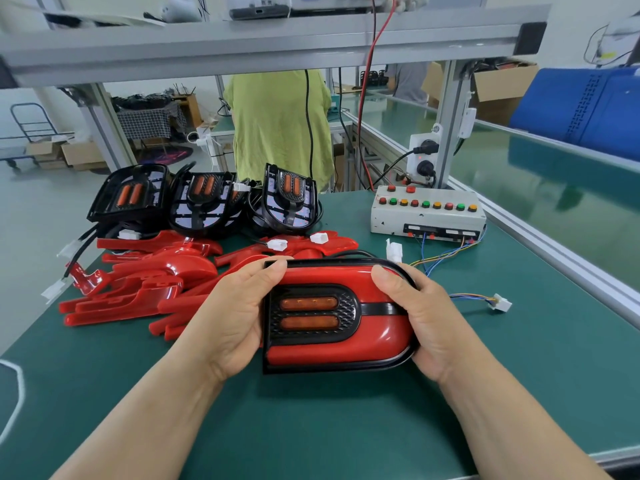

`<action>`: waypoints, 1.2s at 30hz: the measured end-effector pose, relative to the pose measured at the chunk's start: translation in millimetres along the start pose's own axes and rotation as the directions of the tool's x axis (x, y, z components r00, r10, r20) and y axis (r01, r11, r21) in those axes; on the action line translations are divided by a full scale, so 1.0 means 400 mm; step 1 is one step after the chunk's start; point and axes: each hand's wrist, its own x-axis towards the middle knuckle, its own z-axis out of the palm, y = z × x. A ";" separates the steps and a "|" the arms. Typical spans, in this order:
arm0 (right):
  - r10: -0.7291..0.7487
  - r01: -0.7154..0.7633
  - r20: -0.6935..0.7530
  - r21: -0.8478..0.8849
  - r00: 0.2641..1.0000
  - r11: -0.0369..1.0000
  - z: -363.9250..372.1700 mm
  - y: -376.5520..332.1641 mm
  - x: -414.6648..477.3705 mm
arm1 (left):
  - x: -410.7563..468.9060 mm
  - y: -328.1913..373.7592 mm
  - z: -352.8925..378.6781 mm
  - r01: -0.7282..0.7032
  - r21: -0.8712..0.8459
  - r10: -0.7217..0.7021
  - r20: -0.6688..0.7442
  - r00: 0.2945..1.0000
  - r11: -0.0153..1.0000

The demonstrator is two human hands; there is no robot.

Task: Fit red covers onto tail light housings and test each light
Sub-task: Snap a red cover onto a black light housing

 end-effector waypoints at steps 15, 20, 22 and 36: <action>-0.039 0.038 -0.020 -0.041 0.999 0.998 0.014 -0.012 -0.004 | 0.006 -0.006 -0.003 -0.045 -0.003 0.045 -0.070 0.997 0.999; -0.073 0.069 -0.048 -0.083 0.996 0.994 0.024 -0.026 0.002 | 0.005 -0.009 0.003 -0.092 -0.006 0.090 -0.159 0.983 0.996; -0.106 0.100 -0.060 -0.098 0.993 0.990 0.030 -0.025 0.001 | 0.006 -0.013 0.005 -0.109 0.000 0.107 -0.202 0.973 0.994; -0.047 0.044 -0.063 -0.039 0.997 0.998 0.014 -0.020 0.013 | 0.016 -0.018 -0.006 -0.102 -0.007 0.102 -0.068 0.993 0.995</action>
